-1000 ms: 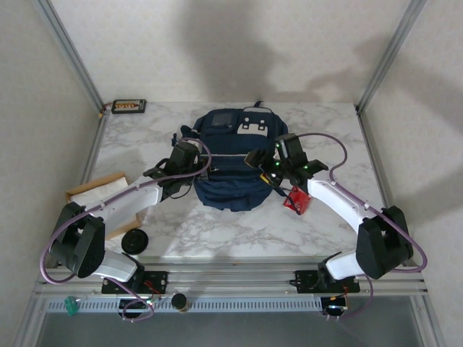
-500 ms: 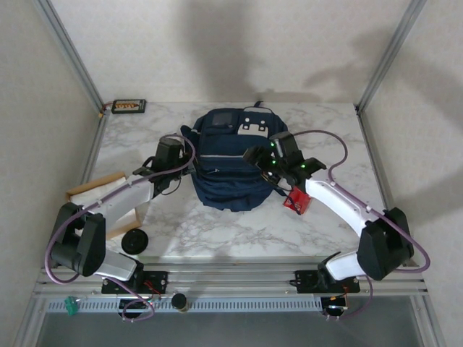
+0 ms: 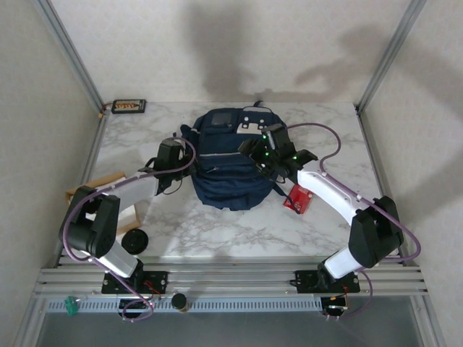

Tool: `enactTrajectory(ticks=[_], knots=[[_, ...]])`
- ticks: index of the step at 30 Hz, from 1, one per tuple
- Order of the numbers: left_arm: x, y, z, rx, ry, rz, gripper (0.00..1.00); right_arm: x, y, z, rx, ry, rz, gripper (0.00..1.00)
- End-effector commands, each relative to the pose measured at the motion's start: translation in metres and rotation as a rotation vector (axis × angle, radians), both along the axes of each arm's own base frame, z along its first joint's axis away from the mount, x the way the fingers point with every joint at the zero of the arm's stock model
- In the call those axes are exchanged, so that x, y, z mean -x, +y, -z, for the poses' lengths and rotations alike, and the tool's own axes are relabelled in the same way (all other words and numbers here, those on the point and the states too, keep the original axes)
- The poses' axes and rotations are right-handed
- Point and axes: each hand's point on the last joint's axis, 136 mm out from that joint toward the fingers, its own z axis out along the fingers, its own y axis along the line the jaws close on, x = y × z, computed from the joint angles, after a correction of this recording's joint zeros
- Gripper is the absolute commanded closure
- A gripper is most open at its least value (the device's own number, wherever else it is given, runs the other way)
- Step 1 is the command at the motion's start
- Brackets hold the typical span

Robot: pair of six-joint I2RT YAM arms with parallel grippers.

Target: Pack the student bag

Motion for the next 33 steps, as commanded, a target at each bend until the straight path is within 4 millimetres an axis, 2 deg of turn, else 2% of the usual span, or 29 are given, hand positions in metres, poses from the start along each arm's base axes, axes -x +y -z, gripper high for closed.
enactTrajectory(ticks=[1, 9, 11, 16, 18, 20, 23, 27, 30, 33], knots=[[0.007, -0.021, 0.006, 0.033, 0.005, 0.077, 0.95, -0.009, 0.0, -0.028, -0.013, -0.07, 0.038, 0.26], [0.018, -0.046, 0.007, 0.071, 0.01, 0.136, 0.98, -0.017, 0.016, -0.037, -0.055, -0.092, 0.05, 0.34], [0.022, -0.054, 0.007, 0.084, 0.009, 0.155, 0.99, -0.019, 0.019, -0.034, -0.068, -0.089, 0.063, 0.35], [0.03, -0.074, -0.001, 0.121, -0.006, 0.176, 1.0, -0.018, 0.036, -0.016, -0.061, -0.073, 0.054, 0.4], [0.034, -0.085, -0.01, 0.144, -0.026, 0.191, 1.0, -0.014, 0.04, 0.0, -0.037, -0.052, 0.055, 0.43], [0.038, -0.099, -0.018, 0.17, -0.046, 0.207, 1.0, -0.012, 0.041, 0.015, -0.045, -0.03, 0.055, 0.47], [0.043, -0.112, -0.029, 0.199, -0.066, 0.227, 1.0, -0.011, 0.034, 0.023, -0.01, -0.036, 0.068, 0.56], [0.047, -0.104, -0.032, 0.147, -0.066, 0.207, 1.0, -0.014, 0.02, 0.013, 0.002, -0.081, 0.073, 0.71], [0.058, -0.102, -0.051, 0.128, -0.103, 0.218, 1.0, -0.018, 0.01, 0.009, -0.021, -0.092, 0.072, 0.77], [0.071, -0.097, -0.063, 0.108, -0.12, 0.21, 0.93, -0.019, 0.005, 0.006, -0.064, -0.088, 0.06, 0.87]])
